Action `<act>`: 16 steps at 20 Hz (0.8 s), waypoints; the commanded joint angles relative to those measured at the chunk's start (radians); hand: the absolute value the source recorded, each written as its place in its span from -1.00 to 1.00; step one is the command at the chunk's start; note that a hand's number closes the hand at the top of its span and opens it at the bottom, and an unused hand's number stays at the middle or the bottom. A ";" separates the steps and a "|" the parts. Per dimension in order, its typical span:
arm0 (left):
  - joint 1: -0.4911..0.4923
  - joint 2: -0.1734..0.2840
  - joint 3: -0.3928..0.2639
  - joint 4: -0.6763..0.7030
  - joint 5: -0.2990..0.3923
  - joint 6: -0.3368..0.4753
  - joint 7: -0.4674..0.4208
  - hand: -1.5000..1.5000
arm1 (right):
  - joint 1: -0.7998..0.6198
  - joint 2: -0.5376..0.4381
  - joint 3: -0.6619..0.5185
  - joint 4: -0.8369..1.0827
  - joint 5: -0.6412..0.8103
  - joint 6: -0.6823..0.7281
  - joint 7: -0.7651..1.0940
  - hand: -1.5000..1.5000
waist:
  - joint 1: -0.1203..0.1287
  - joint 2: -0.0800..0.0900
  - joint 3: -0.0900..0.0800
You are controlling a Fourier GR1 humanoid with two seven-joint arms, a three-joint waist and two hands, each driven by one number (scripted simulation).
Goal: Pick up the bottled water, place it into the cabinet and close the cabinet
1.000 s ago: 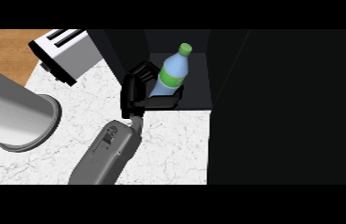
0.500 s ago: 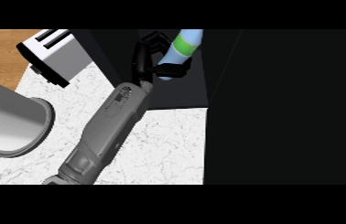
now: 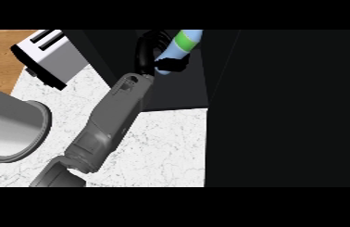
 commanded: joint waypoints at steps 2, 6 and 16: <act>-0.049 0.076 0.004 0.146 -0.048 0.007 -0.037 1.00 | 0.002 -0.003 0.006 0.012 -0.001 0.009 -0.012 -1.00 | -0.015 0.011 0.000; -0.066 0.023 0.001 0.207 -0.076 0.114 -0.058 1.00 | -0.022 0.017 0.024 0.004 0.027 -0.020 0.002 -1.00 | -0.004 0.005 0.000; -0.068 0.087 0.029 0.281 -0.078 0.078 -0.081 -1.00 | -0.023 0.002 -0.004 0.075 -0.001 0.022 -0.053 -1.00 | -0.006 0.009 0.000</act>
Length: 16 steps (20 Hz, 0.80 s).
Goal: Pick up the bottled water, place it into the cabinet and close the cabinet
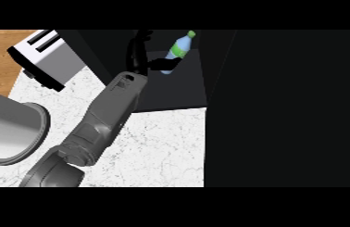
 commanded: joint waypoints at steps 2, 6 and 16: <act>-0.007 0.085 0.004 0.059 -0.013 -0.044 0.020 -1.00 | -0.013 0.008 0.018 -0.012 0.017 -0.011 0.009 -1.00 | 0.000 0.010 -0.005; 0.022 0.051 0.025 0.053 0.001 0.006 -0.034 -1.00 | -0.016 0.005 0.013 0.007 0.010 -0.003 0.000 -1.00 | -0.002 0.012 -0.005; 0.109 0.068 0.131 -0.085 0.096 -0.253 -0.256 -1.00 | 0.059 -0.019 0.012 -0.094 0.000 -0.016 0.008 -1.00 | 0.033 -0.003 -0.005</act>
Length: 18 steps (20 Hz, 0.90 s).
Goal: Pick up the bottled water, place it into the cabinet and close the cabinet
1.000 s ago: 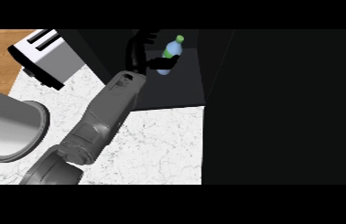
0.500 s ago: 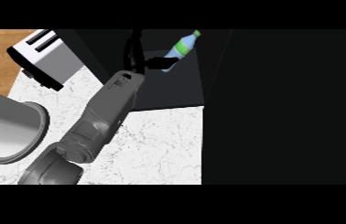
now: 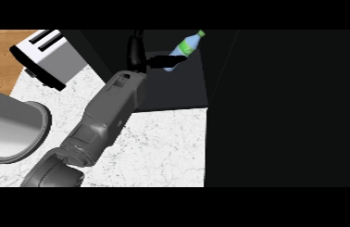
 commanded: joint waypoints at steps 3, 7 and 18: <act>0.073 0.039 0.033 -0.048 0.027 -0.173 -0.082 -1.00 | -0.026 0.025 0.008 -0.017 0.027 -0.055 0.040 -1.00 | 0.047 -0.012 -0.003; 0.108 0.023 0.036 -0.105 0.034 -0.223 -0.120 -1.00 | -0.049 -0.015 -0.072 -0.005 -0.038 -0.026 0.054 -1.00 | 0.063 -0.019 -0.002; 0.218 -0.013 -0.057 -0.301 0.110 -0.287 -0.090 -1.00 | 0.025 0.003 -0.019 -0.023 0.007 -0.055 0.024 -1.00 | 0.115 -0.041 -0.002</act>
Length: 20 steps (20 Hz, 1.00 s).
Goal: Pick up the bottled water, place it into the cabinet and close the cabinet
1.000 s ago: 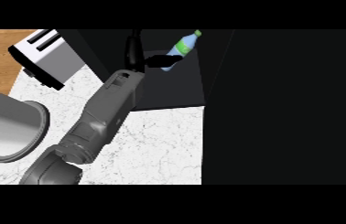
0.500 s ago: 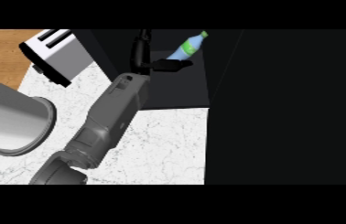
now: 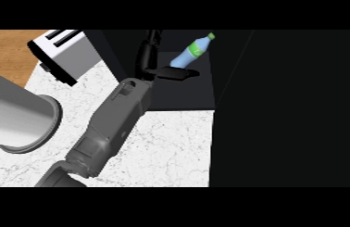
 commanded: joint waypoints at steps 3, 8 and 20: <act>0.205 0.051 0.005 -0.159 0.074 -0.100 0.018 -1.00 | 0.035 -0.012 -0.003 -0.032 0.011 -0.005 -0.012 -1.00 | 0.057 -0.024 -0.007; 0.319 0.046 -0.062 -0.350 0.123 -0.100 0.093 -1.00 | 0.041 -0.010 -0.011 -0.028 -0.011 -0.007 -0.005 -1.00 | 0.078 -0.030 -0.006; 0.748 0.059 -0.323 -1.068 0.120 0.049 0.331 -1.00 | 0.020 0.012 0.034 -0.036 0.042 -0.044 0.010 -1.00 | 0.074 -0.025 -0.006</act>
